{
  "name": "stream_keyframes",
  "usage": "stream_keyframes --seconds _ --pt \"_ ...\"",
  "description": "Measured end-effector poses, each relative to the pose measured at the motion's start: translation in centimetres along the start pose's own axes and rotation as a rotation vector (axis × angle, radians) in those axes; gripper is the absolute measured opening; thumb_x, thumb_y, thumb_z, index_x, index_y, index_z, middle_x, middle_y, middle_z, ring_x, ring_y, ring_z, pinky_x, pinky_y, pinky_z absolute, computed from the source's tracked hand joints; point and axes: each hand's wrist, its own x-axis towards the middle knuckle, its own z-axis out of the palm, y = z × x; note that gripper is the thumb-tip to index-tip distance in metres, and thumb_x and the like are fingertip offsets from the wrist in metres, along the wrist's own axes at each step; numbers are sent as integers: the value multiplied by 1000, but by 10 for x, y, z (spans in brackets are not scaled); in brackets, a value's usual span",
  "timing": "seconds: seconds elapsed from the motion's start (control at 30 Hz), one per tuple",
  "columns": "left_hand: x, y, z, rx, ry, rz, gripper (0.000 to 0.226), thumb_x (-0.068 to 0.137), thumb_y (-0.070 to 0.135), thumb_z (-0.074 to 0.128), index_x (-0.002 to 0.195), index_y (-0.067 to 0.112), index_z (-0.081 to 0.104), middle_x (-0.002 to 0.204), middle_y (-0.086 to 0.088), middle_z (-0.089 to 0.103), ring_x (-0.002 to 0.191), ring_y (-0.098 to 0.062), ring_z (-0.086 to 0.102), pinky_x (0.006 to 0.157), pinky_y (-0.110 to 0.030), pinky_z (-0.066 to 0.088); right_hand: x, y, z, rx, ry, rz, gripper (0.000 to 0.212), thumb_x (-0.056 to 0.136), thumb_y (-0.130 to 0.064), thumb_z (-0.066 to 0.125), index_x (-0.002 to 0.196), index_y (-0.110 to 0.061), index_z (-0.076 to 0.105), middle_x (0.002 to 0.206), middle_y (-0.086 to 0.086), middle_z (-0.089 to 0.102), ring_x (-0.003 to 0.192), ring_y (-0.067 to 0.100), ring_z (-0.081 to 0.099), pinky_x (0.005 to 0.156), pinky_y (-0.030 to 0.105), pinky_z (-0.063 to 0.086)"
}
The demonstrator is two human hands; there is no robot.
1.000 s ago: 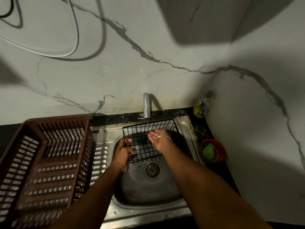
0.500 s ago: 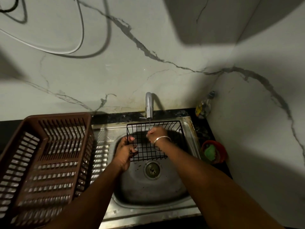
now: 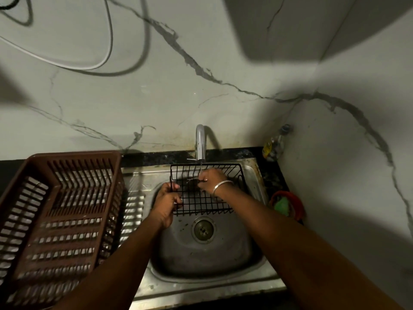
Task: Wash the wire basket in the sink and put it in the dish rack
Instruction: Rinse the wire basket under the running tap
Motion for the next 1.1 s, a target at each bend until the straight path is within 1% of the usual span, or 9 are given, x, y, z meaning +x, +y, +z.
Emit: stream_keyframes --seconds 0.1,0.2,0.33,0.43,0.53,0.6,0.77,0.93,1.1 --pt "-1 1 -2 -3 12 8 45 77 -21 40 95 16 58 94 -13 60 74 -21 51 47 -23 41 1 15 -4 -168 -13 169 20 85 -22 77 104 -17 74 107 6 69 102 28 67 90 40 59" --pt "-1 -1 0 6 20 7 43 80 -21 40 95 15 57 96 -12 62 82 -22 54 60 -31 44 -2 7 5 -92 -20 52 24 84 -24 81 107 -22 74 107 1 69 100 21 66 89 36 57" --pt "-2 0 5 -16 8 -5 45 78 -23 40 100 13 58 91 -11 64 81 -22 57 65 -35 48 -4 2 11 402 -98 143 15 88 -10 78 98 -20 76 87 4 76 68 17 71 62 30 59" --pt "-3 -1 8 -20 2 24 47 77 -26 38 95 12 57 90 -11 64 82 -22 56 63 -34 44 0 13 6 747 54 419 17 95 -3 67 86 -16 75 86 10 74 74 24 71 68 40 64" --pt "-1 -5 9 -18 8 23 46 76 -26 41 93 13 58 84 -9 62 79 -22 55 64 -35 45 -2 1 -9 1338 -144 571 21 103 -14 52 103 -3 70 99 16 72 92 27 70 80 36 60" --pt "-1 -5 10 -45 18 7 45 75 -25 42 94 13 58 83 -6 60 77 -21 55 66 -35 46 -4 -10 -17 1515 -248 586 31 103 -16 45 108 1 70 106 17 72 101 29 68 87 37 56" --pt "2 -5 4 -86 39 -32 45 72 -21 45 94 17 57 84 -8 60 80 -22 57 67 -35 48 2 -32 -33 1611 -273 516 41 106 -21 34 107 1 69 101 18 72 101 32 68 90 38 53" --pt "-1 -7 6 -89 43 -26 41 78 -18 47 93 18 58 86 -7 60 87 -25 58 75 -43 50 8 -34 -32 1397 -251 583 34 104 -17 38 91 -3 66 87 12 66 83 26 66 71 32 53" --pt "-3 -7 5 -80 20 -1 35 83 -15 53 97 16 59 89 -7 65 92 -29 61 75 -45 52 5 -26 -28 1256 -274 601 33 103 -16 41 93 -2 68 91 14 67 88 27 65 74 33 55"
